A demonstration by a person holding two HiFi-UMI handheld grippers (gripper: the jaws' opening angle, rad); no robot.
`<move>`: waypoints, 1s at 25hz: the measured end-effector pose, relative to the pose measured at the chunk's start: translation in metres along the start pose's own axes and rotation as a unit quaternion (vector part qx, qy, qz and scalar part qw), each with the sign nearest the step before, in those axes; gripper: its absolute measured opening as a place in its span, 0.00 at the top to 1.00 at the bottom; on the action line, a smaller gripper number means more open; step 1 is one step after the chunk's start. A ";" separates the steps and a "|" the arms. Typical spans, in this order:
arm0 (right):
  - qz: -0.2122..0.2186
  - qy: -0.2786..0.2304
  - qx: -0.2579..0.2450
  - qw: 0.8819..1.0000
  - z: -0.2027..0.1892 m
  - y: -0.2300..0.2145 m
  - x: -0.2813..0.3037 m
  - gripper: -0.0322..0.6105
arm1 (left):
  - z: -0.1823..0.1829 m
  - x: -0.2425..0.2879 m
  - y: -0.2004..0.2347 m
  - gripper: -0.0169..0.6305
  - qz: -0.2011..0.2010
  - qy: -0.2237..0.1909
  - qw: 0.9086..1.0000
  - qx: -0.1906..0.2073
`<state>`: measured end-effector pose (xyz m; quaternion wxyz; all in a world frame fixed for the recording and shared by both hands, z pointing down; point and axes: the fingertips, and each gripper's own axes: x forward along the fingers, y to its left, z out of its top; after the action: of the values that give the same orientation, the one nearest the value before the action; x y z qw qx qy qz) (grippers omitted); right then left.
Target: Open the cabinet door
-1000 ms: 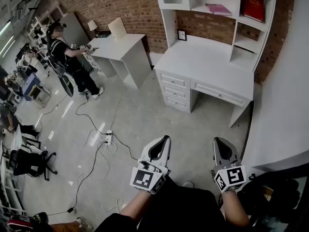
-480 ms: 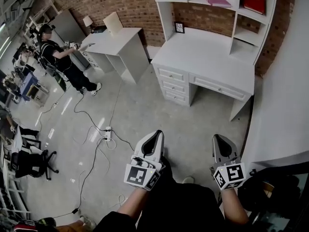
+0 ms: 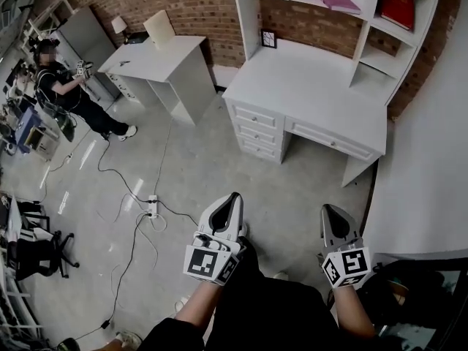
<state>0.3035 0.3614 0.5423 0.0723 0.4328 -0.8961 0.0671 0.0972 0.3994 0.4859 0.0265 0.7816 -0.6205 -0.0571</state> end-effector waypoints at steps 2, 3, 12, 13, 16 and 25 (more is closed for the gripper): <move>-0.002 0.004 -0.004 1.000 0.005 0.001 0.027 0.95 | -0.001 0.016 0.022 0.94 -0.001 0.000 1.000 -0.005; -0.002 0.006 -0.006 1.000 0.008 0.002 0.041 0.95 | -0.001 0.024 0.033 0.94 -0.002 0.000 1.000 -0.008; -0.032 0.030 -0.008 0.999 0.042 0.009 0.169 0.95 | 0.007 0.104 0.144 0.94 -0.027 0.014 0.999 -0.039; -0.036 0.030 -0.008 0.999 0.047 0.010 0.184 0.95 | 0.011 0.113 0.156 0.94 -0.032 0.013 0.999 -0.040; -0.051 0.028 -0.008 0.998 0.061 0.015 0.226 0.95 | 0.019 0.135 0.189 0.94 -0.047 0.012 0.998 -0.043; -0.090 0.016 -0.018 0.996 0.088 0.035 0.317 0.95 | 0.034 0.182 0.266 0.94 -0.089 0.005 0.995 -0.047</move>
<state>0.0749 0.1244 0.5138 0.0998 0.5090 -0.8534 0.0515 -0.1237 0.1627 0.4714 0.0609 0.8320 -0.5449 -0.0847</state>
